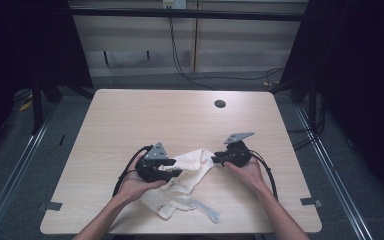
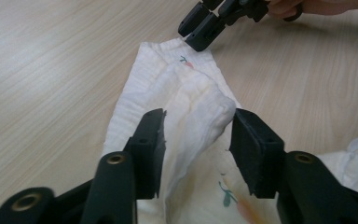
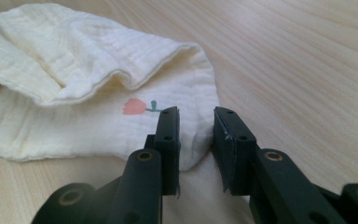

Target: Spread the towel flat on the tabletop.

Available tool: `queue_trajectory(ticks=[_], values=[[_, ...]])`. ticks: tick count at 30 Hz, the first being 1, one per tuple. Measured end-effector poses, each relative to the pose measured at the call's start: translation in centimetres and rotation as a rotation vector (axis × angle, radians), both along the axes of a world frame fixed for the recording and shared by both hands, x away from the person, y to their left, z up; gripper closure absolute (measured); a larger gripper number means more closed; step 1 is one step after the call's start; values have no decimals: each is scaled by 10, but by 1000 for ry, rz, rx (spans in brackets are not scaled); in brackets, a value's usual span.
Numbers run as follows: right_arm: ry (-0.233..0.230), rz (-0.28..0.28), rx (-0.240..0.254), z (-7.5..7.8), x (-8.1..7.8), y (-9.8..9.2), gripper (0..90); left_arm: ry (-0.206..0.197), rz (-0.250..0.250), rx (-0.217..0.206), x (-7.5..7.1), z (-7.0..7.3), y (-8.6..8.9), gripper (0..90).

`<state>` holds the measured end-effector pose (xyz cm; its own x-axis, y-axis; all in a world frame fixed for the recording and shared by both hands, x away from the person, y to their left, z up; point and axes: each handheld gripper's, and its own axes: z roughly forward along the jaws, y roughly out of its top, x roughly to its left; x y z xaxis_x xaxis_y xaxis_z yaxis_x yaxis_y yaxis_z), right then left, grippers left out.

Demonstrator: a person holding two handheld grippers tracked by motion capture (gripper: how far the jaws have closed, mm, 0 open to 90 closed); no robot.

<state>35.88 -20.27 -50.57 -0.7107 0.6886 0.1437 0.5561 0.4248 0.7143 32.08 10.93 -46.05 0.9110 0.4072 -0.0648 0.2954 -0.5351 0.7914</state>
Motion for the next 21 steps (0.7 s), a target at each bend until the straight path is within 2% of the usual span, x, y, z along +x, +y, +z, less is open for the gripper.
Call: queue_trajectory(ticks=[1,3,5,6,8,11,14,15,20,21], values=[[0,0,0,0,0,0,739,0,0,0,0,0,0,646],[-2,-2,-3,0,0,-1,771,4,7,1,1,-1,0,666],[6,-6,14,-1,-1,0,820,16,0,-3,4,-3,1,736],[3,-10,6,-1,-2,2,851,31,9,-25,7,-1,4,809],[8,-14,6,-1,-3,4,869,36,6,-42,8,1,7,866],[3,-3,13,0,-4,4,877,41,7,-63,8,5,14,878],[-9,0,49,6,-8,3,879,42,3,-79,8,7,17,879],[-12,4,54,8,-10,3,879,46,8,-105,9,9,21,880],[-18,11,74,13,-13,1,880,46,22,-123,10,11,28,881],[-31,14,89,16,-14,-2,880,46,25,-124,10,12,29,881]])
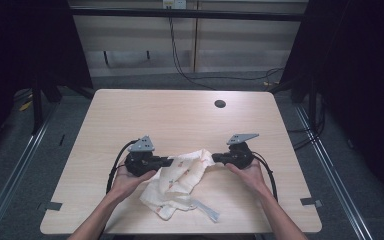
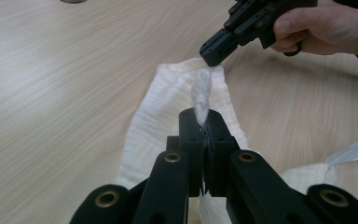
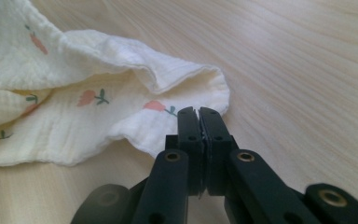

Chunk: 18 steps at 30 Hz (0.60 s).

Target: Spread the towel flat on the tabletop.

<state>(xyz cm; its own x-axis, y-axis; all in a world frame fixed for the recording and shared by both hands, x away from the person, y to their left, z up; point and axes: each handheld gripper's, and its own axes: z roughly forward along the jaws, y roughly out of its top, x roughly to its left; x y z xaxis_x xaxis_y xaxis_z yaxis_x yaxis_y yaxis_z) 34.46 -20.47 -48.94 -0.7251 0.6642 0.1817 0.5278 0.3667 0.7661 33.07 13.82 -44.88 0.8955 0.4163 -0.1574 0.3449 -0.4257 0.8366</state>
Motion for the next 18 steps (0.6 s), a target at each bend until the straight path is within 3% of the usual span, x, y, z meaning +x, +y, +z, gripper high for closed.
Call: queue_trajectory(ticks=[8,12,15,18], values=[[-37,-12,69,17,-4,-14,881,-7,19,-27,0,5,12,880],[-49,-17,88,23,-5,-18,882,-22,23,-34,2,11,19,882],[-61,-17,105,31,-9,-21,882,-25,34,-73,4,19,25,883],[-69,-17,108,34,-11,-23,882,-30,34,-77,6,20,27,884]])
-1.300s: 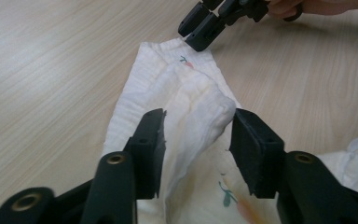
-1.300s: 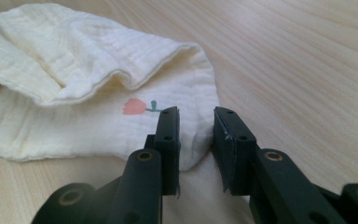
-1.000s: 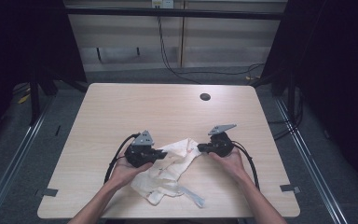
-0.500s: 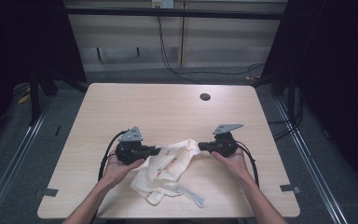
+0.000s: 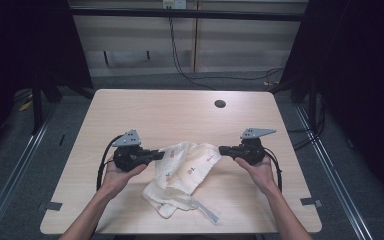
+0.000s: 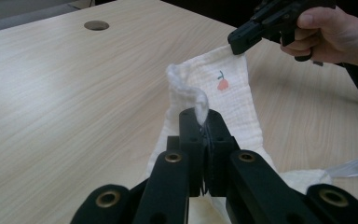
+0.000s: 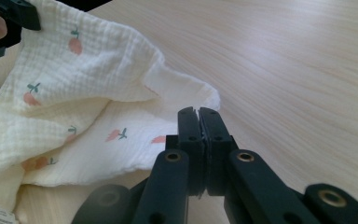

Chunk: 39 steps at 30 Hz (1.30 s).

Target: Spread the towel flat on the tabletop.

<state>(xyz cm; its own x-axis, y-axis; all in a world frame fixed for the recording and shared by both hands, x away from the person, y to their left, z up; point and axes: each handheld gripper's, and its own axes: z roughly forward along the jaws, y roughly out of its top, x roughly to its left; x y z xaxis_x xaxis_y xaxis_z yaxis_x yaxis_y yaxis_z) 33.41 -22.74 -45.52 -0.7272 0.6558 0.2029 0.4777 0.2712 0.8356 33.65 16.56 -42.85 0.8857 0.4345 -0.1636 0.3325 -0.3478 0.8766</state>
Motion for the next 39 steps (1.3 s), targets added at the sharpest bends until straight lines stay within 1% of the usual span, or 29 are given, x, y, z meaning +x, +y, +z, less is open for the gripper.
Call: queue_trajectory(ticks=[2,4,5,8,9,10,11,12,15,16,17,19,20,21,22,23,24,25,26,28,29,31,32,33,35,37,39], values=[[-5,-6,13,4,-1,-2,882,-3,2,-8,0,2,3,884],[-22,-11,30,11,-3,-5,883,-7,2,-14,0,4,7,885],[-23,-13,38,14,-4,-6,883,-15,13,-17,-1,7,11,885],[-23,-7,36,16,-6,-8,882,-20,21,-25,-2,10,14,885],[-32,-9,43,20,-7,-9,882,-23,30,-32,-2,10,15,885],[-37,-10,52,23,-7,-9,882,-26,41,-48,-4,12,18,884],[-44,-11,62,26,-8,-10,883,-28,40,-46,-4,13,19,884],[-44,-11,62,26,-8,-10,883,-28,40,-46,-4,13,19,884],[-71,-2,76,39,-11,-9,883,-36,41,-52,-7,17,21,885],[-78,3,74,41,-12,-8,883,-42,46,-47,-8,18,22,885],[-82,8,73,44,-13,-7,883,-45,44,-56,-10,21,25,885],[-94,10,76,49,-15,-6,883,-50,49,-54,-11,22,26,885],[-97,9,84,51,-16,-6,883,-52,52,-54,-11,23,28,885],[-103,7,79,53,-17,-7,883,-54,60,-59,-11,26,32,885],[-103,7,79,53,-17,-7,883,-54,60,-59,-11,26,32,886],[-106,7,84,57,-18,-8,883,-65,64,-70,-12,30,37,886],[-106,7,84,57,-18,-8,883,-65,64,-70,-12,30,37,886],[-113,4,78,63,-20,-10,883,-80,70,-82,-13,37,40,886],[-119,2,77,67,-20,-11,883,-86,68,-89,-14,40,42,886],[-130,3,69,75,-20,-13,883,-97,69,-93,-15,44,44,886],[-135,1,66,79,-19,-14,883,-98,67,-99,-16,46,44,886],[-142,-6,63,87,-18,-16,883,-104,67,-93,-17,47,44,886],[-142,-6,63,87,-18,-16,883,-108,66,-92,-17,48,44,886],[-151,-7,69,93,-17,-18,884,-109,64,-94,-17,49,44,886],[-154,-6,76,94,-17,-19,884,-113,65,-92,-17,50,43,886],[-158,-6,74,99,-17,-19,884,-112,62,-94,-16,52,43,886],[-169,2,75,104,-18,-19,885,-121,66,-93,-16,55,44,886]])
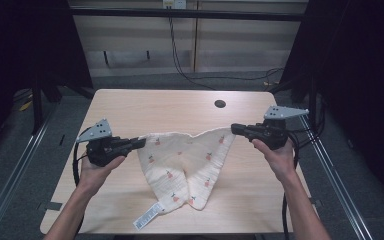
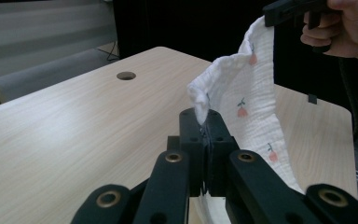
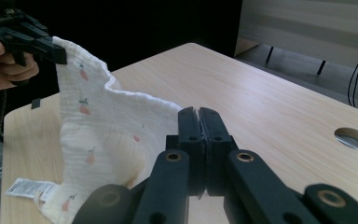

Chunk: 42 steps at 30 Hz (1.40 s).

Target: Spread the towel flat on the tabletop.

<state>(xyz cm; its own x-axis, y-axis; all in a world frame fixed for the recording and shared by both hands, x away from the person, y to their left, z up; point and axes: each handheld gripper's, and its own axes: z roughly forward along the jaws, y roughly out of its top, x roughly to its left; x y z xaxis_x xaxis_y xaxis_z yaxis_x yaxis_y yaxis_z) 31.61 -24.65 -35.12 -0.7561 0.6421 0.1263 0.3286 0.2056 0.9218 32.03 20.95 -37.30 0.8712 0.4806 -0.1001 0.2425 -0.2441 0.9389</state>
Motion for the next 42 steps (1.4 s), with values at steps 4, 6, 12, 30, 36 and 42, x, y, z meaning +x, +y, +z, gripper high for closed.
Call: queue_trajectory(ticks=[4,6,12,30,36,42], values=[[-24,0,5,15,-2,-3,884,-13,-3,-8,-2,6,2,886],[-30,0,0,18,-3,-4,885,-20,-3,-17,-5,9,3,886],[-58,17,-3,35,-14,-3,884,-42,-8,-20,-10,19,5,887],[-169,19,-8,74,-73,-3,887,-100,-77,-27,-45,49,7,886],[-229,24,-2,94,-104,0,887,-141,-111,-36,-64,73,5,886],[-200,15,-8,81,-105,0,887,-111,-102,-14,-57,58,-1,886]])
